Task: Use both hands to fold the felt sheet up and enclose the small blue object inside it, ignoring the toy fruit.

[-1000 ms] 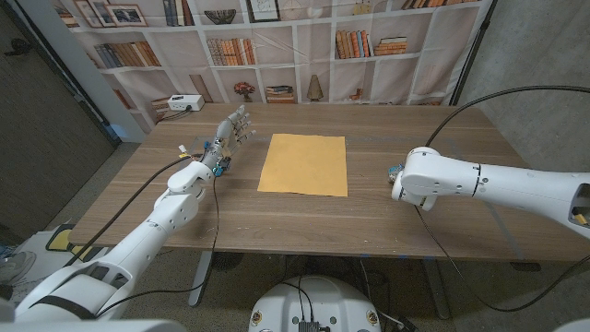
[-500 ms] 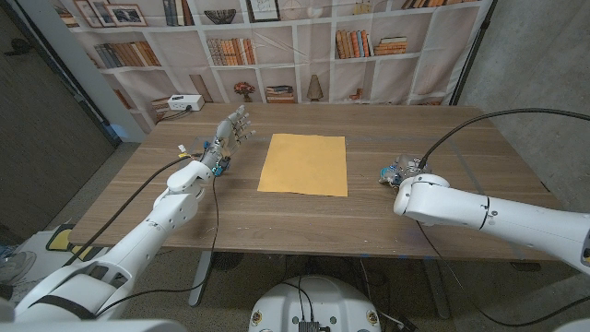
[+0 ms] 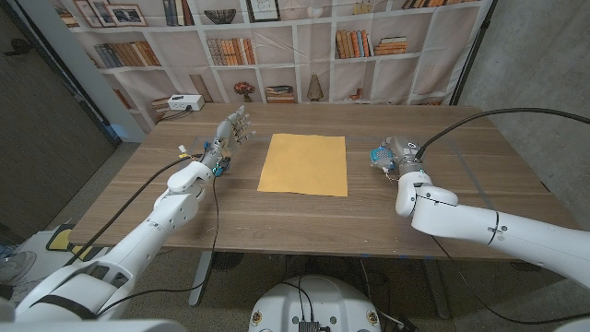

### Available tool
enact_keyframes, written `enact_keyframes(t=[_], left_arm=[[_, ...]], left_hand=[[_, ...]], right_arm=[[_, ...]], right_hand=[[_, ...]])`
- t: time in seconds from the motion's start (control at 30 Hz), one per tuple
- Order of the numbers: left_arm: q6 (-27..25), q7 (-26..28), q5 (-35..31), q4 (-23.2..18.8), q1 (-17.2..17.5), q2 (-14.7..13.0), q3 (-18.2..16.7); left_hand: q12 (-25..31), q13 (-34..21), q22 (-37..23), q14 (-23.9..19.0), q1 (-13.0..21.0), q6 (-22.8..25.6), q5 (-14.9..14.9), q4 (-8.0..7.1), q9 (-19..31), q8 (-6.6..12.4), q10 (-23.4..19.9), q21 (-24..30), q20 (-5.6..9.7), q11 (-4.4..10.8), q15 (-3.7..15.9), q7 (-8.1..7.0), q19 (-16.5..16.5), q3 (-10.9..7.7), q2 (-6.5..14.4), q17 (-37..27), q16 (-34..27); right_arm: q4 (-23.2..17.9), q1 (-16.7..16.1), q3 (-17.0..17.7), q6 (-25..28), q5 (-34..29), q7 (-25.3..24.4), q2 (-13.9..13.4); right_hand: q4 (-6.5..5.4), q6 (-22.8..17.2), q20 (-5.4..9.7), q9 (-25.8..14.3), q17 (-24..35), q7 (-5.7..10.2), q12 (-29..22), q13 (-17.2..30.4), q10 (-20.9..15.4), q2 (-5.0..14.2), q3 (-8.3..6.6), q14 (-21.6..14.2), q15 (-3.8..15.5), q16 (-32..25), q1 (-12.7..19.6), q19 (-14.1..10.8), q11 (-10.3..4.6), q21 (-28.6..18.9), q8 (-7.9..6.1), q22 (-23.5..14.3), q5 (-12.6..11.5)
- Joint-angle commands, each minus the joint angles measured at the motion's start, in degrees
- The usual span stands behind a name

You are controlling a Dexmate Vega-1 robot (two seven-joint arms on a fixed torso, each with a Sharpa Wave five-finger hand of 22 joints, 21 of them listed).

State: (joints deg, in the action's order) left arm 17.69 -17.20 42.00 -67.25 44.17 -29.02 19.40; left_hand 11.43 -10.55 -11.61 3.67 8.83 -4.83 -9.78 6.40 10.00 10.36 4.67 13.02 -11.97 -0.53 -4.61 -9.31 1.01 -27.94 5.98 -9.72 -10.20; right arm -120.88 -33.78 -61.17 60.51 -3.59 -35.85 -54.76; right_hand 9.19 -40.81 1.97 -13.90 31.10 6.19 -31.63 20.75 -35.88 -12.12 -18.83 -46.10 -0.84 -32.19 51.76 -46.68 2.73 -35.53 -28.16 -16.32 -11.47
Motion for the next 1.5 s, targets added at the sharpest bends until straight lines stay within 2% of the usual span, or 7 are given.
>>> enact_keyframes(t=[0.03,0.17,0.37,0.67,0.87,1.2,1.5], left_arm=[[0.46,1.10,0.18,-1.66,1.44,-0.17,-0.47],[0.61,1.55,0.17,-2.55,2.23,-0.50,-0.70],[0.53,2.29,0.10,-3.67,3.09,-1.02,-0.97],[0.81,2.61,0.18,-4.23,3.72,-1.31,-1.29],[0.88,2.56,0.33,-4.40,3.88,-1.38,-1.41],[0.25,4.15,0.08,-6.68,5.19,-2.02,-1.61],[-0.21,6.01,0.03,-8.54,6.52,-1.92,-1.67]], left_hand=[[0.04,-0.05,-0.12,-0.06,-0.38,-0.36,-0.04,-0.39,0.10,0.05,0.22,0.25,-0.32,-0.19,-0.39,-0.20,0.03,-0.25,-0.11,-0.35,-0.20],[0.04,-0.05,-0.12,-0.06,-0.46,-0.36,-0.04,-0.43,0.10,0.05,0.23,0.24,-0.32,-0.24,-0.36,-0.21,0.01,-0.24,-0.11,-0.35,-0.21],[0.06,-0.05,-0.12,-0.05,-0.54,-0.37,-0.04,-0.47,0.10,0.06,0.19,0.24,-0.31,-0.22,-0.37,-0.15,0.01,-0.23,-0.11,-0.34,-0.21],[0.09,-0.05,-0.13,0.03,-0.63,-0.38,-0.04,-0.51,0.10,0.06,0.13,0.22,-0.31,-0.31,-0.32,-0.10,-0.04,-0.23,-0.11,-0.33,-0.18],[0.07,-0.05,-0.13,0.01,-0.67,-0.35,-0.04,-0.52,0.09,0.07,0.18,0.20,-0.31,-0.29,-0.34,-0.11,-0.07,-0.24,-0.12,-0.33,-0.19],[0.11,-0.05,-0.13,0.07,-0.83,-0.36,-0.05,-0.59,0.09,0.07,0.07,0.22,-0.31,-0.41,-0.29,-0.05,-0.04,-0.20,-0.16,-0.33,-0.18],[0.12,-0.05,-0.13,0.08,-1.01,-0.28,-0.06,-0.68,0.09,0.10,0.06,0.19,-0.31,-0.48,-0.39,0.04,-0.12,-0.13,-0.22,-0.34,-0.19]], right_arm=[[0.99,-0.38,1.94,-8.85,-17.99,11.77,2.49],[2.85,0.36,2.59,-13.55,-21.45,15.89,4.50],[5.56,0.64,3.94,-17.71,-25.73,20.80,7.63],[8.86,-0.18,6.38,-22.60,-28.96,24.39,11.78],[11.68,0.68,6.96,-29.61,-29.99,27.15,12.89],[17.23,4.38,6.04,-41.90,-34.29,33.31,14.16],[24.56,10.17,4.47,-55.02,-37.79,39.02,16.31]], right_hand=[[0.25,-9.29,9.94,-0.09,0.50,-8.37,-0.49,0.51,-3.19,20.18,-3.75,-7.22,14.31,0.37,20.88,-3.27,-2.34,-1.38,-0.20,-0.52,-0.45],[-0.02,-9.50,9.91,-0.09,0.75,-8.34,-0.72,0.70,-3.49,20.24,-3.38,-7.64,14.27,0.70,21.15,-3.12,-2.03,-2.17,-0.10,-0.78,-0.43],[-0.39,-9.58,9.89,-0.24,1.10,-8.44,-0.99,0.88,-3.89,20.35,-2.86,-8.28,14.22,1.17,21.38,-2.76,-2.23,-3.22,0.06,-1.09,-0.40],[-0.93,-9.66,9.79,-0.68,1.70,-8.35,-1.14,0.82,-4.33,20.69,-2.16,-9.37,14.13,1.77,21.53,-2.66,-1.57,-4.94,0.18,-1.45,-0.37],[-0.84,-9.72,9.86,-0.72,1.96,-8.70,-1.16,0.99,-4.07,20.26,-1.72,-9.46,14.20,2.27,21.72,-2.26,-1.88,-5.64,0.35,-1.58,-0.36],[-0.58,-9.92,9.91,-0.67,2.34,-8.81,-1.02,0.87,-3.91,19.96,-1.25,-9.45,14.26,2.95,22.42,-1.67,-1.84,-6.65,0.65,-1.80,-0.49],[-0.24,-10.28,9.91,-0.60,2.65,-9.11,-0.75,0.82,-3.42,19.28,-0.55,-8.89,14.35,4.12,23.44,-0.91,-2.38,-7.99,1.03,-2.07,-0.81]])
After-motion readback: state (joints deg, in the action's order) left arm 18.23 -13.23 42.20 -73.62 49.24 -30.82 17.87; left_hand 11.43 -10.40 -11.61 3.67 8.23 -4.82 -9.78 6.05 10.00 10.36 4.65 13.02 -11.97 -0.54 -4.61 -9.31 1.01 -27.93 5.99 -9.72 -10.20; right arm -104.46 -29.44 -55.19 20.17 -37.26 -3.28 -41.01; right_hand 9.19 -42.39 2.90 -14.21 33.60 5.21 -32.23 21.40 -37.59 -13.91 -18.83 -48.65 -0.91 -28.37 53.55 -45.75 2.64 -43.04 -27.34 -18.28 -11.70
